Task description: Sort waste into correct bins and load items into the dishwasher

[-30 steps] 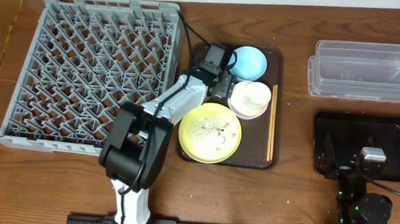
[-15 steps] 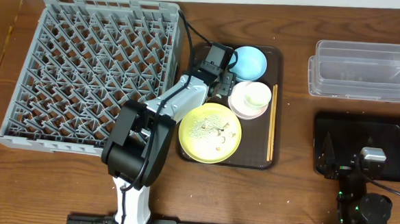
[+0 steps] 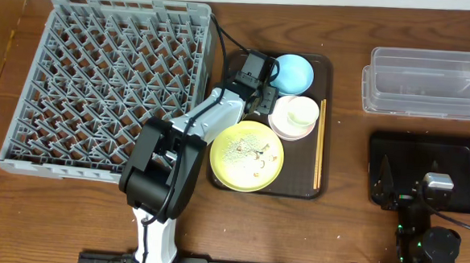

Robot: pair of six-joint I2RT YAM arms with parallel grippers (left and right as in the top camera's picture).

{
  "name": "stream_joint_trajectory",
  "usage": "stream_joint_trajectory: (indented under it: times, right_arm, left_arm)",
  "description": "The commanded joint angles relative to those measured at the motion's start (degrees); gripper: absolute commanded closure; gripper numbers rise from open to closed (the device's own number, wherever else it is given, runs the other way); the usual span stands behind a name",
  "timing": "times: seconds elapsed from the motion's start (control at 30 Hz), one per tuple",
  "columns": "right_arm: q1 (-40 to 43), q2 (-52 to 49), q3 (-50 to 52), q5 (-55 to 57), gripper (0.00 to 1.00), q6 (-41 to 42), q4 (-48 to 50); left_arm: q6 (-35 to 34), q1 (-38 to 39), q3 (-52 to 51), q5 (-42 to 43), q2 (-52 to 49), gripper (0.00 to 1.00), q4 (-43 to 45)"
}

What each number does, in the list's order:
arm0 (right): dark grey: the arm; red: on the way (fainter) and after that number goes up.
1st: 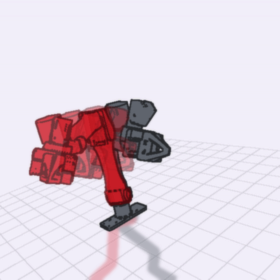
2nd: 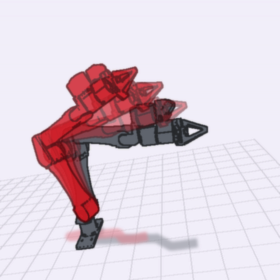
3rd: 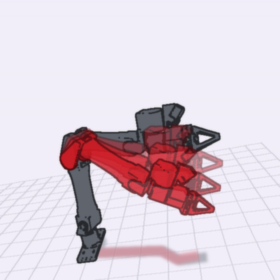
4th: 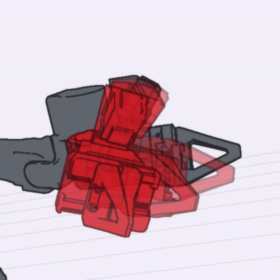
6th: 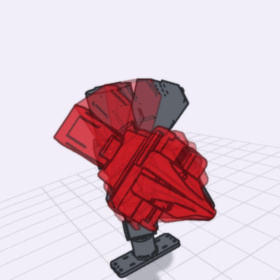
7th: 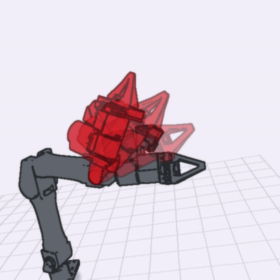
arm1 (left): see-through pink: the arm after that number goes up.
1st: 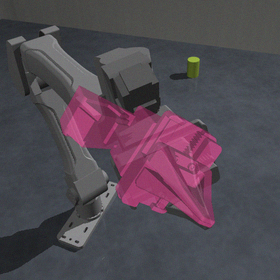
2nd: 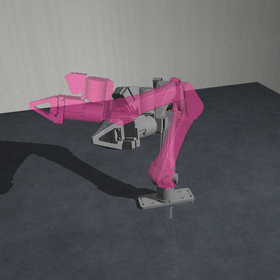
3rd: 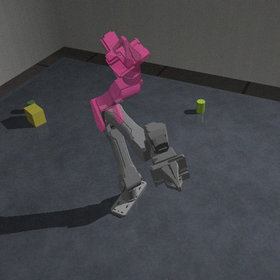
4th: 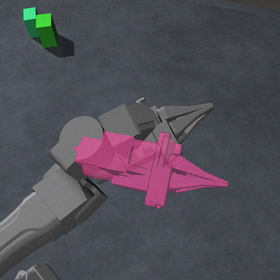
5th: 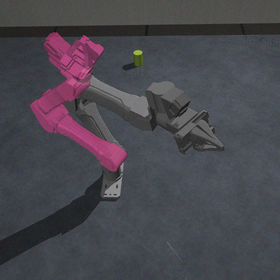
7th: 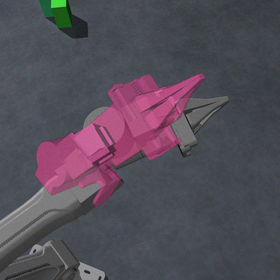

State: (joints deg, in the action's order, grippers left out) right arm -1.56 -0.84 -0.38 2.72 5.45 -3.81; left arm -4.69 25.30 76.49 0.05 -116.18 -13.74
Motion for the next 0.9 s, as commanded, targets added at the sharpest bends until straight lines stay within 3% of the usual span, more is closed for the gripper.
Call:
stream_joint_trajectory:
  times: [0.0,0.3,0.47,0.73,0.8,0.87]
  right_arm:
    - [0.4,0.0,0.1,0.0,0.01,0.2,-0.2]
    - [0.4,0.0,0.1,0.0,0.01,0.2,-0.2]
    - [0.4,0.0,0.1,0.0,0.01,0.2,-0.2]
    - [0.4,0.0,0.1,0.0,0.01,0.2,-0.2]
    - [0.4,0.0,0.1,0.0,0.01,0.2,-0.2]
    - [0.4,0.0,0.1,0.0,0.01,0.2,-0.2]
  left_arm:
    - [-0.3,0.1,0.6,0.4,-1.2,0.32,-0.2]
    - [-0.3,0.0,0.7,0.4,0.0,0.32,0.3]
    - [-0.3,-0.1,0.7,0.3,8.1,0.32,-1.2]
    - [-0.3,-1.2,0.7,0.3,19.4,0.3,-13.5]
    - [-0.3,-1.3,0.7,0.3,20.5,0.2,-16.2]
    - [-0.3,-1.5,0.7,0.3,20.5,0.19,-16.7]
